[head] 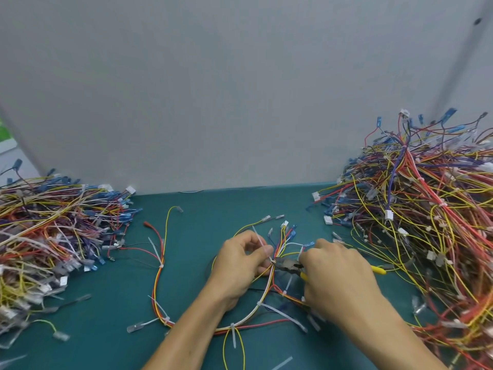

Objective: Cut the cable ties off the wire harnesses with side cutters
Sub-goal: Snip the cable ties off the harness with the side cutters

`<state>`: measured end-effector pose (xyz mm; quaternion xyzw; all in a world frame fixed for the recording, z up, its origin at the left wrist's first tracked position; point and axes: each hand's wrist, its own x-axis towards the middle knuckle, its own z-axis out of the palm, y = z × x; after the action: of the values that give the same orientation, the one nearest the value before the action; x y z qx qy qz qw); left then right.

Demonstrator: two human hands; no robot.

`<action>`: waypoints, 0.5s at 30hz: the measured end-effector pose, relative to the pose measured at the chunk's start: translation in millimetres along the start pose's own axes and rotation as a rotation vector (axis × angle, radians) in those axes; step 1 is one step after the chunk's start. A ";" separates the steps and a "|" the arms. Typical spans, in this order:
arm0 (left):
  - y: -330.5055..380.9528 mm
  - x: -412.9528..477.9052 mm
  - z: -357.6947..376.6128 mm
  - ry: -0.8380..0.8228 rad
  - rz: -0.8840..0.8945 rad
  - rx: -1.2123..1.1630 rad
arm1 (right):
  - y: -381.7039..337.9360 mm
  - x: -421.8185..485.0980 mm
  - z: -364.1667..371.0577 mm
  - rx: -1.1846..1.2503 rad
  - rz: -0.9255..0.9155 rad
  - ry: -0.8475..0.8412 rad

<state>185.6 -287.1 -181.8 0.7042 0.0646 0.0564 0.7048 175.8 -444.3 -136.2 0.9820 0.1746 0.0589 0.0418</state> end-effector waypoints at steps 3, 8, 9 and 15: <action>-0.1 0.2 -0.2 -0.002 0.007 0.005 | -1.2 0.0 0.7 0.025 0.004 0.002; 0.8 -0.1 0.3 -0.006 0.008 0.015 | -2.4 0.6 4.1 0.040 0.003 0.001; 1.1 -0.1 0.2 -0.006 0.009 0.020 | -2.5 0.7 4.5 0.036 0.001 0.003; 1.1 -0.2 0.3 0.000 0.020 0.064 | -2.1 -0.7 4.1 0.018 -0.020 -0.019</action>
<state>185.4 -287.4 -180.7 0.7272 0.0595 0.0612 0.6811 175.0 -442.8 -140.6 0.9810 0.1846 0.0475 0.0354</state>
